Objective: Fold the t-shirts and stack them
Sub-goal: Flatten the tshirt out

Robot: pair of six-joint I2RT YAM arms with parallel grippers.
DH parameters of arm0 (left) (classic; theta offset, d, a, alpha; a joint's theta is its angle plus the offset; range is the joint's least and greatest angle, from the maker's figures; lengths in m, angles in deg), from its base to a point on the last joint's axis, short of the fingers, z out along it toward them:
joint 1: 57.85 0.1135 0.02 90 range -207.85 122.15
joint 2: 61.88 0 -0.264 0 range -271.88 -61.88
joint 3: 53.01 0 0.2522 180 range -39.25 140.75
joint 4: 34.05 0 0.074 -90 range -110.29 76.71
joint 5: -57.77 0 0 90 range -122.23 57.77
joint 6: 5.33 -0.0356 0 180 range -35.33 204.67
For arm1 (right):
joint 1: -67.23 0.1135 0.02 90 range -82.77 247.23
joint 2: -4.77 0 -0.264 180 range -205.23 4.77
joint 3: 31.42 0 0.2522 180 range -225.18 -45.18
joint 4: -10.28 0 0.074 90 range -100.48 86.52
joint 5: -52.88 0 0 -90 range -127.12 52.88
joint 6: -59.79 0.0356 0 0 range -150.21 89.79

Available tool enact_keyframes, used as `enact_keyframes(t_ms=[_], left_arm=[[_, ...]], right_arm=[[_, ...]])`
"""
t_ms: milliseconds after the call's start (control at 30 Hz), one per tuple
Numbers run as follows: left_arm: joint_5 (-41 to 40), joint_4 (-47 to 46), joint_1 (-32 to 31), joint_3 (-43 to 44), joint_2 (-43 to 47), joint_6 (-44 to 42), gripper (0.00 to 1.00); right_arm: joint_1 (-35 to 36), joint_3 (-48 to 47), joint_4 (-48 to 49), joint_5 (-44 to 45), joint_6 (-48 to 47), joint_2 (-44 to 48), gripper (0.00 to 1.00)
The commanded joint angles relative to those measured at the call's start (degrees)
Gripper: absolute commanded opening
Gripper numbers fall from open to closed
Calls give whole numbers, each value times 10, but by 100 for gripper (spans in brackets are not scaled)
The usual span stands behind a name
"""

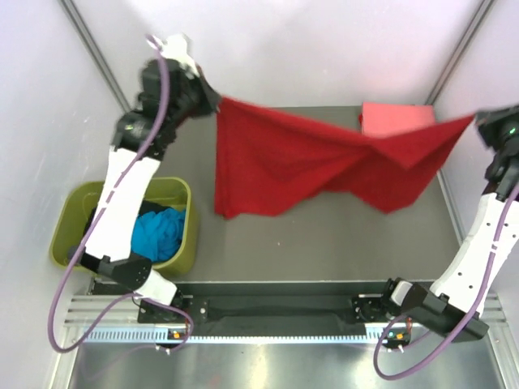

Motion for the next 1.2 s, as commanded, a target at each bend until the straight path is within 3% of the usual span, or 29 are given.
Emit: enact_keyframes(t_ms=[0,133,267,400,533,600,633,667,800,933,1167], left_arm=[[143,30,2,-107,-5,12,0],[198,10,1,-259,-30,20,0],[235,-23,1,-306,-124,14,0],[249,-50,1,-226,-248,-8,0],[282,-40,2,-25,-389,-5,0],[290,-50,3,32,-425,0,1],[290,-54,3,69,-449,3,6],[280,-56,4,82,-458,3,17],[237,-59,13,46,-452,-16,35],[225,-79,12,-18,-430,-34,40],[237,-100,-3,-22,-469,-78,42]], right_arm=[[-7,102,-26,71,-64,30,0],[-8,263,43,78,-66,55,0],[-7,338,81,87,-64,35,0],[-8,367,108,96,-68,-2,0],[-8,370,121,112,-70,-22,0],[-9,374,136,111,-64,-30,0],[-9,379,142,109,-60,-33,0],[-9,382,147,105,-55,-37,0],[-8,378,159,96,-57,-64,0],[-8,384,175,89,-59,-74,0],[-8,399,213,58,-48,-81,0]])
